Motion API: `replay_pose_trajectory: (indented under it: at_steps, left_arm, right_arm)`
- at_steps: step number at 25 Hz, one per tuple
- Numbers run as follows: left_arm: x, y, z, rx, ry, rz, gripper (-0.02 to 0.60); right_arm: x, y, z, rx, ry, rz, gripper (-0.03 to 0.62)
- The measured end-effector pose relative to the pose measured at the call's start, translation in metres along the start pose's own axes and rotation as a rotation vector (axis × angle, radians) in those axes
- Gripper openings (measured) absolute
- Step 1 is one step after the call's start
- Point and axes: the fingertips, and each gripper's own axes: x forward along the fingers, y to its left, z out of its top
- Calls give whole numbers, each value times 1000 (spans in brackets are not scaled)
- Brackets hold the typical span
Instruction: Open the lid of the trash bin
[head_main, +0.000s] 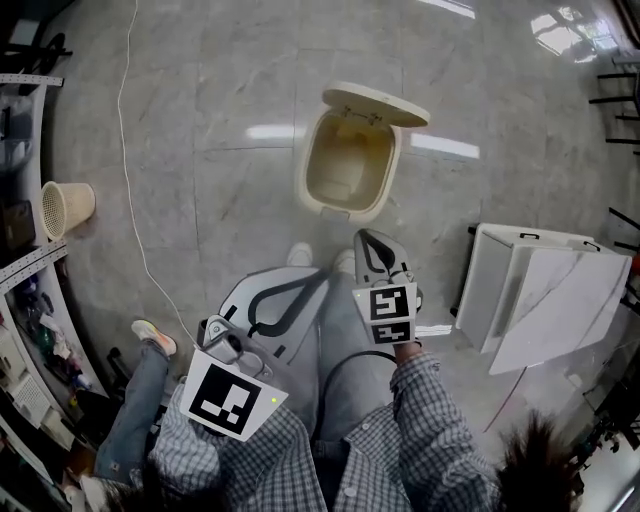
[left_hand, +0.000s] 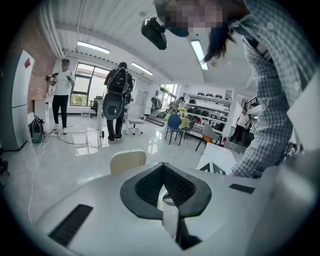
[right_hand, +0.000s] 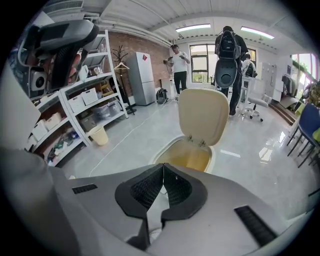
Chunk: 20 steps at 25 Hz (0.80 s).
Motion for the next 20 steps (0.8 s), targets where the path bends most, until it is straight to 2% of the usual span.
replay_pose_trajectory:
  at_steps: [12, 17, 20]
  left_arm:
    - [-25, -8, 62, 31, -48, 25, 5]
    - [-40, -10, 83, -34, -47, 79, 5]
    - [-49, -10, 97, -23, -60, 86, 5]
  right_arm:
    - [-79, -11, 47, 11, -78, -31, 18]
    - [-110, -19, 68, 8, -111, -44, 18]
    - [-126, -19, 87, -1, -136, -47, 18]
